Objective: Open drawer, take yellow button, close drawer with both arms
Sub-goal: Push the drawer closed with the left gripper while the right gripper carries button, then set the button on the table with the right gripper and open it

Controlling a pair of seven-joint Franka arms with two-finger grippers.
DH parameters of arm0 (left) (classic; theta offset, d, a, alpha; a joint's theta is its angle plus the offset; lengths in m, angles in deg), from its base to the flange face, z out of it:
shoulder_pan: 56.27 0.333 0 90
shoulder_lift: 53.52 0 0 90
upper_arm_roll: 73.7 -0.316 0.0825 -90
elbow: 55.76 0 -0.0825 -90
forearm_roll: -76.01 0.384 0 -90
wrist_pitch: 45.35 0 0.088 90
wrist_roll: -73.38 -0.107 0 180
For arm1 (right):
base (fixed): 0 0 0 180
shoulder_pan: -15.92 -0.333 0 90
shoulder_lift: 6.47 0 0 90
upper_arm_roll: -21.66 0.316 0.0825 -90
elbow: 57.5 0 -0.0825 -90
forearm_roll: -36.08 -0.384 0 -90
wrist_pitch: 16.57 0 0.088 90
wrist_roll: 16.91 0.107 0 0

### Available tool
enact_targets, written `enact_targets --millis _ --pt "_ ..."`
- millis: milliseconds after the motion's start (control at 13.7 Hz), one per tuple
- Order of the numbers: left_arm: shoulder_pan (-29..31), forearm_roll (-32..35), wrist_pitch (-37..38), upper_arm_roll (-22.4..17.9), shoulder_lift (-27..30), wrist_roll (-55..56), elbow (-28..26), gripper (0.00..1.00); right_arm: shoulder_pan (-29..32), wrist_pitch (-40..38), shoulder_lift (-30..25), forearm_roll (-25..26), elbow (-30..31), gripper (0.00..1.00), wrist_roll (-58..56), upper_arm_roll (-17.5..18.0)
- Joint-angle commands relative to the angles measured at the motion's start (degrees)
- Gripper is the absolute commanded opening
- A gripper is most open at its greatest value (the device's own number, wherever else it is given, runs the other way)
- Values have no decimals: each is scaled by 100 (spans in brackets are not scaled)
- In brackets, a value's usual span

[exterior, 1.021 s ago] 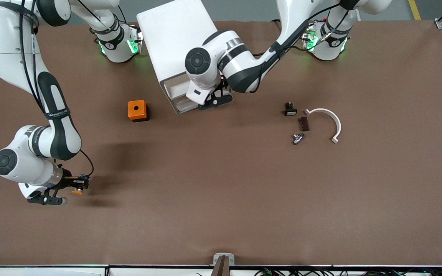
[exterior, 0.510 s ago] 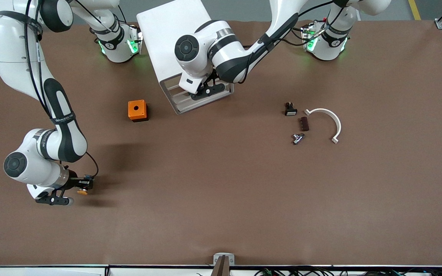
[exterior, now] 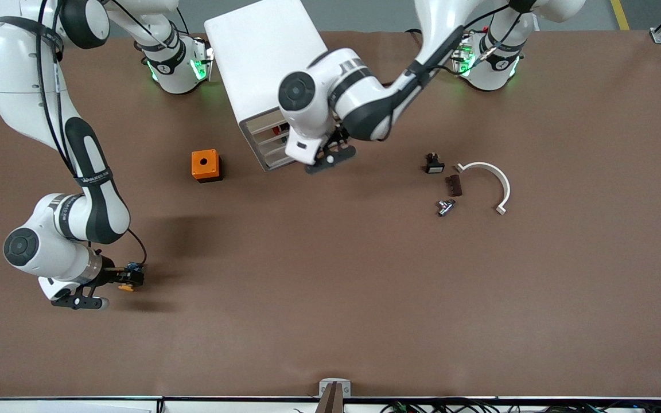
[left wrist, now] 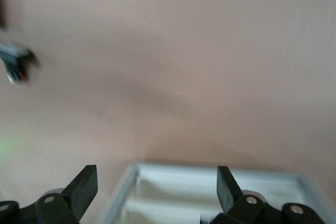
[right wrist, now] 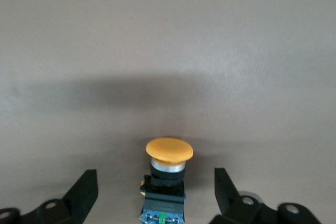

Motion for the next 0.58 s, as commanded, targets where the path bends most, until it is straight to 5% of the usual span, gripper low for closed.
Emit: enact_targets --millis 0,510 --pt "899 293 -1 27 283 -409 37 100 33 -334 -682 95 100 100 -63 66" --pt "2911 347 52 27 879 -2622 90 100 113 -2145 -2457 60 197 100 -133 75"
